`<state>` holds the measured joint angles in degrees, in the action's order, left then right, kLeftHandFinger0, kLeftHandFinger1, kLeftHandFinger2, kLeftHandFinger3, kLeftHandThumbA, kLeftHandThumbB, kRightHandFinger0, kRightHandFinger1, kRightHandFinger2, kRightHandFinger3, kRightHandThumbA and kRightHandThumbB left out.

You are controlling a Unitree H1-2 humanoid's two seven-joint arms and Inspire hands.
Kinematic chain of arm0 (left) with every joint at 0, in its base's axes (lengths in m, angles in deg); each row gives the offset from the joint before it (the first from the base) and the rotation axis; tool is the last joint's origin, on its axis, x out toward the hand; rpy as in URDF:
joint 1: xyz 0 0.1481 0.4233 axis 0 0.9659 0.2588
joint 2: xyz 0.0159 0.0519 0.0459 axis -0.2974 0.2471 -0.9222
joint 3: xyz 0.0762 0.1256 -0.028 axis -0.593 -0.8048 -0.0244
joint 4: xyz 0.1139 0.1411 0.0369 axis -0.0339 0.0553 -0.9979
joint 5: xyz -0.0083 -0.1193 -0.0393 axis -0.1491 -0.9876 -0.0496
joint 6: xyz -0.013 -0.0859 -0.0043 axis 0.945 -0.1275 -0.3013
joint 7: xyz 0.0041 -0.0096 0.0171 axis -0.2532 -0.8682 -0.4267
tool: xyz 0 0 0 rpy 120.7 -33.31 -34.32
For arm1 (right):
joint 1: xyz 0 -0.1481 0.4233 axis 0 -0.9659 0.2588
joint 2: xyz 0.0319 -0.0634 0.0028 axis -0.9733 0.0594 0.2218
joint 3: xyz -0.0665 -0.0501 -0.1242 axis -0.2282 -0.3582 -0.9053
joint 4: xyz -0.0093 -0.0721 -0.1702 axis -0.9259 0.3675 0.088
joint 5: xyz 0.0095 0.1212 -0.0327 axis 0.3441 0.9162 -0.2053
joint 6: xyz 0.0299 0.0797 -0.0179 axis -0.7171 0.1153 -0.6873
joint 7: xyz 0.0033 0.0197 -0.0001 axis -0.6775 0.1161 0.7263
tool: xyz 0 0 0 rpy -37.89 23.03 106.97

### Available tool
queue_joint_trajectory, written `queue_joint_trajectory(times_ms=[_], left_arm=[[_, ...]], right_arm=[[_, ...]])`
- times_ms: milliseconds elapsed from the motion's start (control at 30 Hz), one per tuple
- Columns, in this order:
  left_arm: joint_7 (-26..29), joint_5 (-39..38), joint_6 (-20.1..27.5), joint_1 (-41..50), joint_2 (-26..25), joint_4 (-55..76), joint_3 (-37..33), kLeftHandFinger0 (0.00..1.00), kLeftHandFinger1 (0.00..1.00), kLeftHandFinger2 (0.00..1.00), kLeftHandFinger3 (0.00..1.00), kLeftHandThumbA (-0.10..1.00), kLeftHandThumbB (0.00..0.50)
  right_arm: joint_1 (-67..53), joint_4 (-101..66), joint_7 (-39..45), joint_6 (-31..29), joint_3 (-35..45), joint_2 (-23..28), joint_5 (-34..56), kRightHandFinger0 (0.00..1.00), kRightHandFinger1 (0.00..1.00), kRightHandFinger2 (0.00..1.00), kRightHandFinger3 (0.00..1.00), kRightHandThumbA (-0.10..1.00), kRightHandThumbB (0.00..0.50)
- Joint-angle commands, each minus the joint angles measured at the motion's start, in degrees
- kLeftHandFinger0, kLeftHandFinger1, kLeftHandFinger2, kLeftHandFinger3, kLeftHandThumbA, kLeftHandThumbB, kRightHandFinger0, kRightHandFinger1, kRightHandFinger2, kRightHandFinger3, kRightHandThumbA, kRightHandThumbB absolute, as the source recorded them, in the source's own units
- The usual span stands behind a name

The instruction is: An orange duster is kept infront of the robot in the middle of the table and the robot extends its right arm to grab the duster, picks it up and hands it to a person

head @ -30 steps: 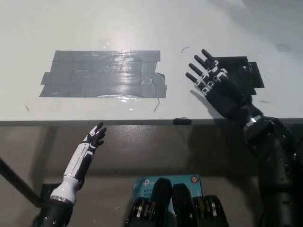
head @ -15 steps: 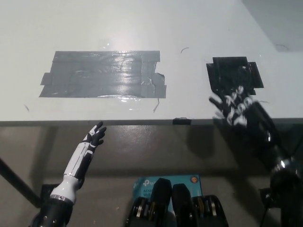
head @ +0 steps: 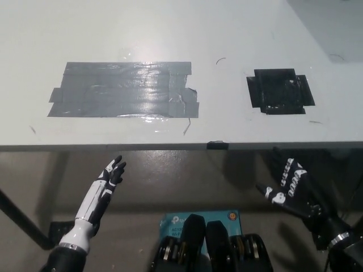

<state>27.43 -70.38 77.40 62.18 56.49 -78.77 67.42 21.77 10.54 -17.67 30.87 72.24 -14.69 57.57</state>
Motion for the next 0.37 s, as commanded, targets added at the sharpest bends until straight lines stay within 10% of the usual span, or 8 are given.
queue_joint_trajectory(times_ms=[0, 333], left_arm=[[-0.7, -0.5, 2.1, 0.6, 0.0, 1.2, -0.3, 1.00, 1.00, 1.00, 1.00, 0.97, 0.180], [-0.7, -0.4, 1.9, 1.2, 0.0, 1.4, -0.3, 1.00, 1.00, 1.00, 1.00, 0.98, 0.208]], right_arm=[[0.0, 2.5, -10.8, -16.2, -7.5, 4.9, -24.1, 1.00, 1.00, 1.00, 1.00, 0.74, 0.333], [0.5, 4.5, -11.7, -14.9, -11.1, 7.1, -26.0, 1.00, 1.00, 1.00, 1.00, 0.77, 0.353]])
